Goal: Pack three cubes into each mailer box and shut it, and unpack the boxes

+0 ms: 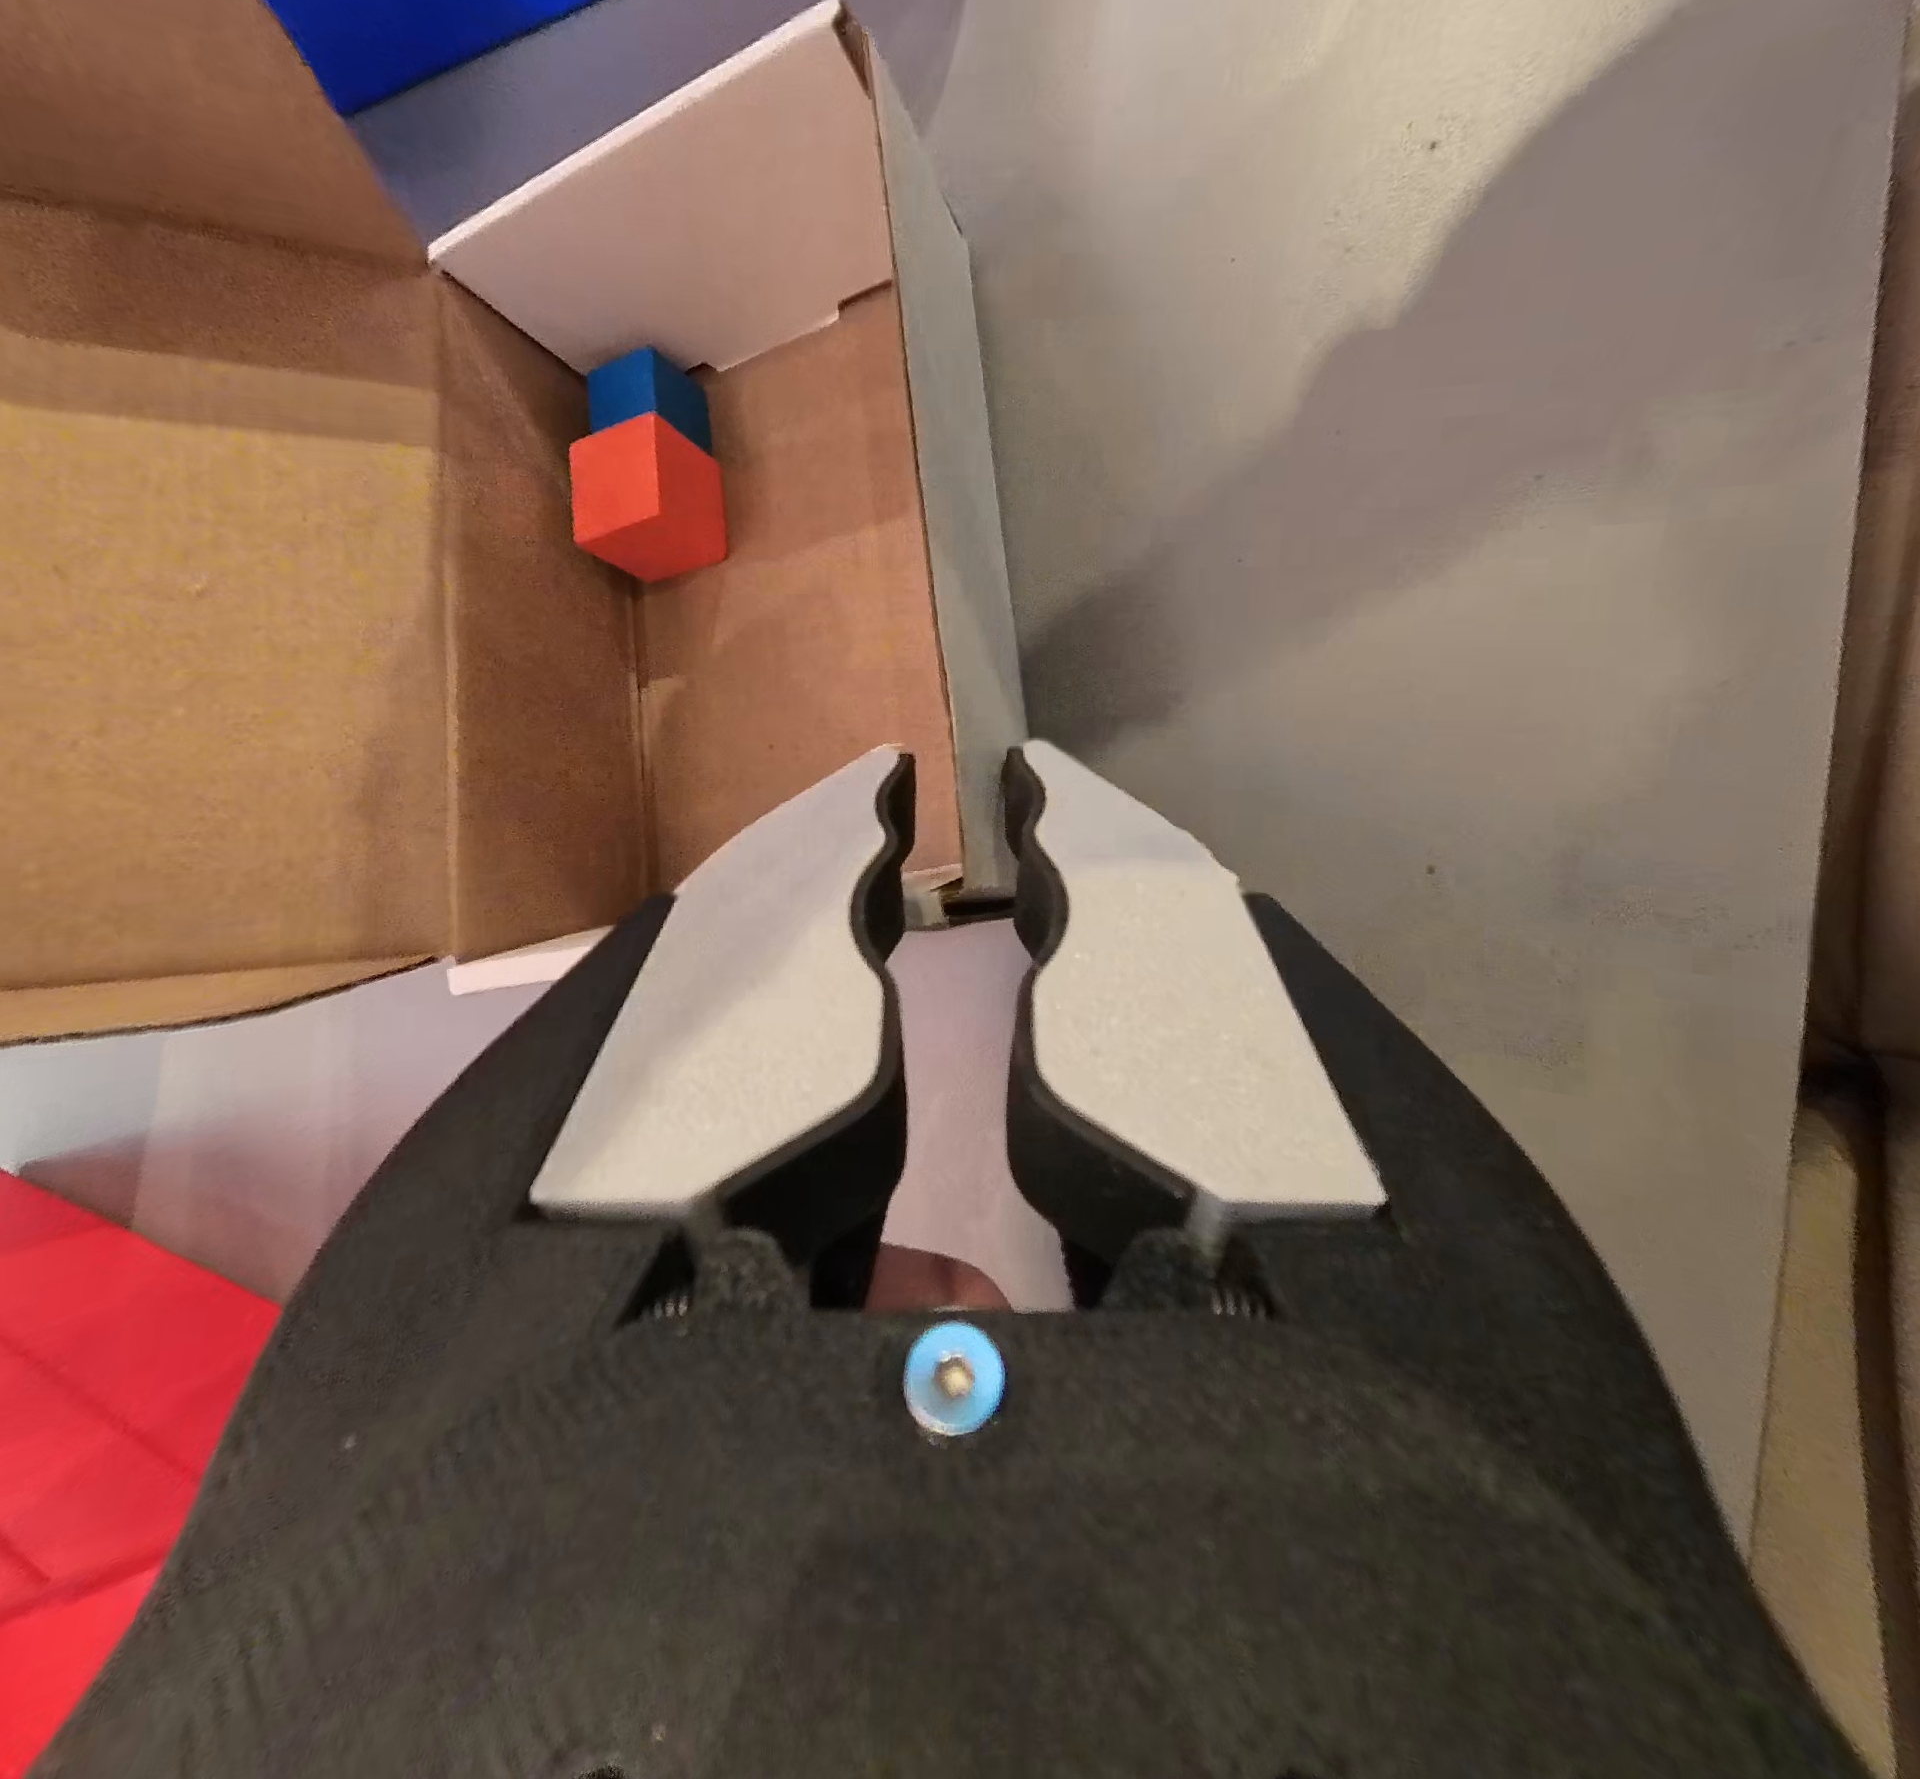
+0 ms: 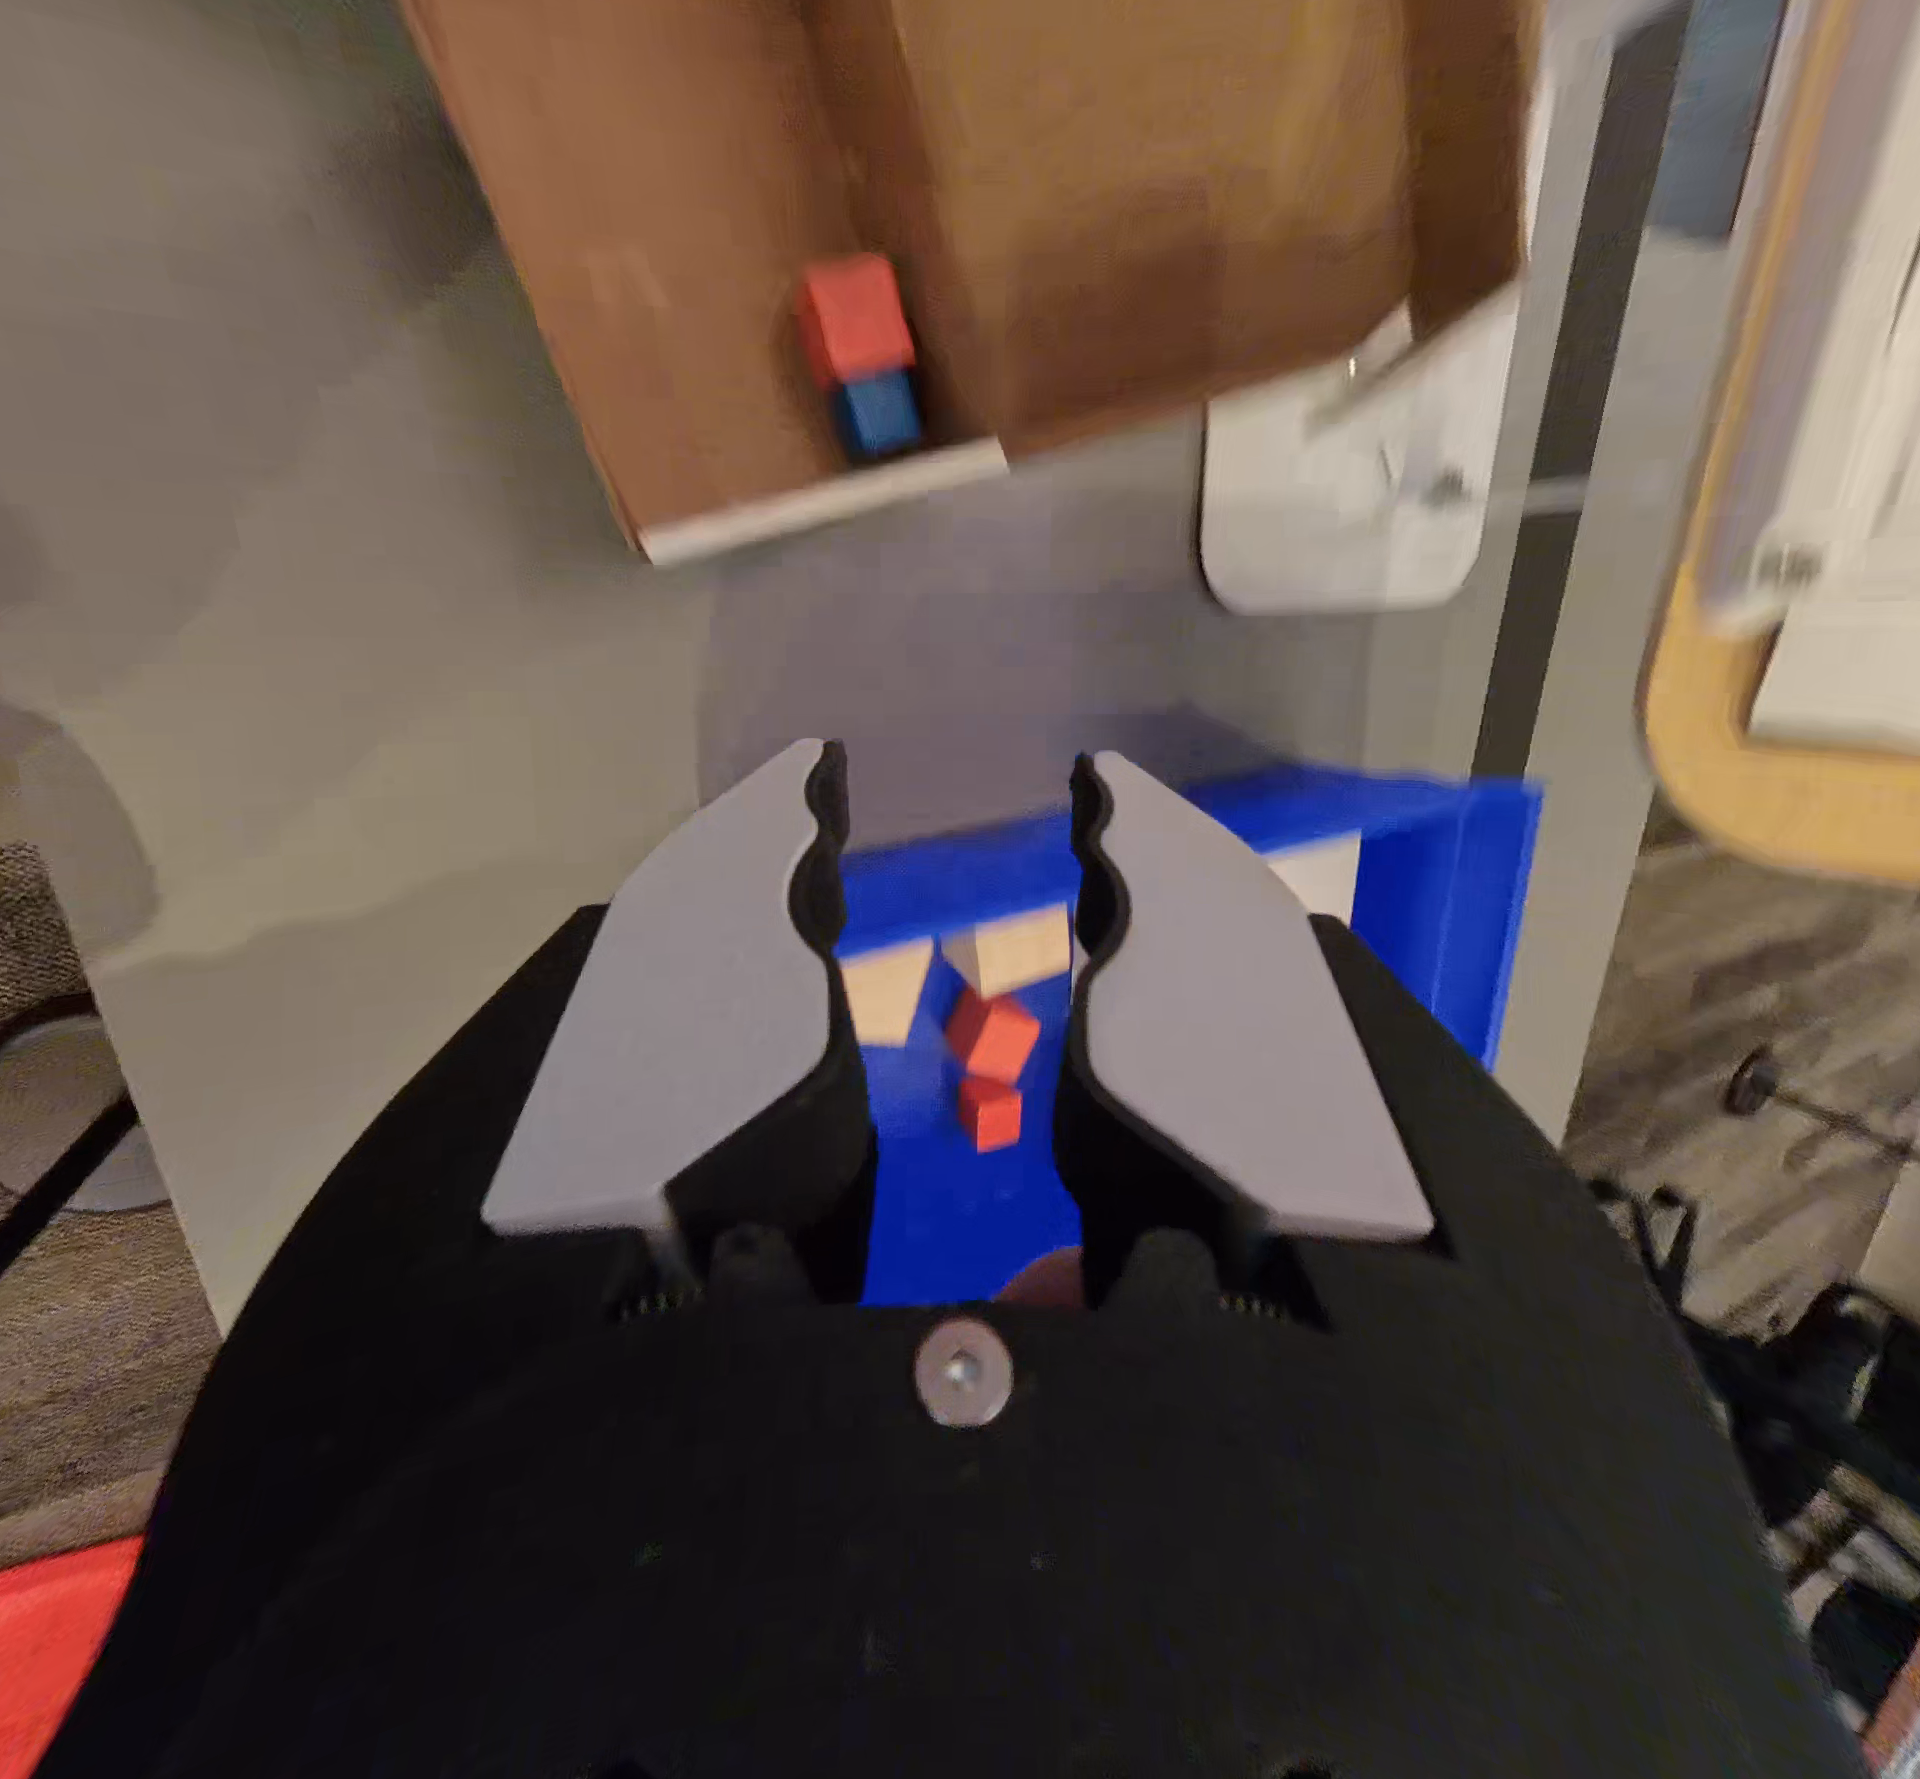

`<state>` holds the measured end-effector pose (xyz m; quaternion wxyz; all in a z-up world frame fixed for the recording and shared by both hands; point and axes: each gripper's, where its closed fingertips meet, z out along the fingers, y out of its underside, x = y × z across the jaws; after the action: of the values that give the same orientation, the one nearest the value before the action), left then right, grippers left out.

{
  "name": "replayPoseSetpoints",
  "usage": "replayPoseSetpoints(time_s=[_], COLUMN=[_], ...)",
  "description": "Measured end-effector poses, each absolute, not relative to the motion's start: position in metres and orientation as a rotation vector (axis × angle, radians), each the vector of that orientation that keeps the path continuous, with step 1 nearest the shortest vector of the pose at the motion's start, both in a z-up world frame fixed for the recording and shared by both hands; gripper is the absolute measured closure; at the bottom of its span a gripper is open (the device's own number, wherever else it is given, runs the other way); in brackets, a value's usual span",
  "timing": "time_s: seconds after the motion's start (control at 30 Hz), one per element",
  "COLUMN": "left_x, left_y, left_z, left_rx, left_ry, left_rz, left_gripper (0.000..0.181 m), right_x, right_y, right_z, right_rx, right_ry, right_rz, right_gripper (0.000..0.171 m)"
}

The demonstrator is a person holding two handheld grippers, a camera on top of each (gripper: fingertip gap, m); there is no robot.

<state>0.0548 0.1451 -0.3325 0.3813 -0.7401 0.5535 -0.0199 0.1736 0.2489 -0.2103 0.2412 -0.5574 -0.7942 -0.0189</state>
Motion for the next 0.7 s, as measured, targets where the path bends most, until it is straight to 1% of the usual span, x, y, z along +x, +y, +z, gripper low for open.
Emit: replayPoseSetpoints(time_s=[0.03,0.2,0.37,0.47,0.6,0.7], left_x=[0.055,0.054,0.054,0.053,0.053,0.052], left_y=[0.145,0.144,0.143,0.143,0.143,0.142], left_z=[-0.333,-0.333,-0.333,-0.333,-0.333,-0.334], left_rx=[-1.888,-1.876,-1.868,-1.869,-1.861,-1.858], left_ry=[1.415,1.432,1.453,1.465,1.497,1.525], left_rz=[-0.049,-0.047,-0.072,-0.083,-0.096,-0.113], left_gripper=[0.165,0.167,0.173,0.174,0.174,0.174], right_x=[0.158,0.098,0.079,0.075,0.068,0.075], right_y=[0.24,0.223,0.239,0.249,0.246,0.236], right_z=[-0.216,-0.282,-0.33,-0.338,-0.343,-0.344], right_rx=[-1.492,-1.419,-1.412,-1.36,-1.333,-1.38], right_ry=[-2.212,-2.415,-2.502,-2.514,-2.526,-2.609], right_rz=[-0.055,-0.05,-0.148,-0.232,-0.191,-0.133], right_gripper=[0.129,0.13,0.13,0.13,0.13,0.145])
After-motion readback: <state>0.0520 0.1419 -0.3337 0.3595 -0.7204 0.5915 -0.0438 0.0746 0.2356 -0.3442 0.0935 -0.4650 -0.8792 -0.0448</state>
